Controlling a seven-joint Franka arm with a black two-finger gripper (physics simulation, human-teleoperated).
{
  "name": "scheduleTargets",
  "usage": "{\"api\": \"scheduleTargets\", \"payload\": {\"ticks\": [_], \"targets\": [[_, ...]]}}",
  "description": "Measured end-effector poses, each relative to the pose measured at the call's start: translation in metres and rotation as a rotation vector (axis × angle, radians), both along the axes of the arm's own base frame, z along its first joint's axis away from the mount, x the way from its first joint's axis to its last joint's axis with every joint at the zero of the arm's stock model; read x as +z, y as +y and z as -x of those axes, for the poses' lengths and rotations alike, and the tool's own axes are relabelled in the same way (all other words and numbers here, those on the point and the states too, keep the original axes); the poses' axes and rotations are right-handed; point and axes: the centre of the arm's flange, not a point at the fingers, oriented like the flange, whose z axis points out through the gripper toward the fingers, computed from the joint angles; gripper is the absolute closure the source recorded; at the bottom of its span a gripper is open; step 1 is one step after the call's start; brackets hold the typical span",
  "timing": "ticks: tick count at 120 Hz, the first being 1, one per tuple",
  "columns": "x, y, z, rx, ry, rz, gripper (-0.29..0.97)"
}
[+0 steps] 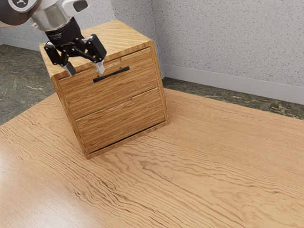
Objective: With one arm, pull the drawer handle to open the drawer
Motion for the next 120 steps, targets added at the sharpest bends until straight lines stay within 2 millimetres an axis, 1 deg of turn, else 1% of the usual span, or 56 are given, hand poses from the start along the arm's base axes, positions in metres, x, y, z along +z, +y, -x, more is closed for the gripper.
{"api": "scheduleTargets", "payload": {"ticks": [25,26,31,35,46,56,68,85,93,98,103,108,116,120], "targets": [[0.001,0.016,0.004,0.056,-0.001,0.005,0.00],[0.002,0.017,0.004,0.057,-0.003,0.004,0.00],[0.028,0.013,0.014,0.060,-0.052,-0.024,0.00],[0.041,0.007,0.018,0.055,-0.074,-0.038,0.00],[0.066,-0.023,0.031,0.013,-0.118,-0.057,0.00],[0.074,-0.055,0.034,-0.040,-0.131,-0.061,0.00],[0.075,-0.092,0.033,-0.106,-0.132,-0.061,0.00],[0.068,-0.144,0.029,-0.199,-0.119,-0.055,0.00],[0.063,-0.164,0.026,-0.234,-0.111,-0.053,0.00],[0.060,-0.172,0.024,-0.247,-0.109,-0.053,0.00],[0.060,-0.174,0.023,-0.249,-0.110,-0.054,0.00],[0.060,-0.169,0.024,-0.237,-0.109,-0.056,0.00],[0.058,-0.149,0.024,-0.198,-0.090,-0.059,0.00],[0.051,-0.136,0.023,-0.172,-0.065,-0.061,0.00]]}}
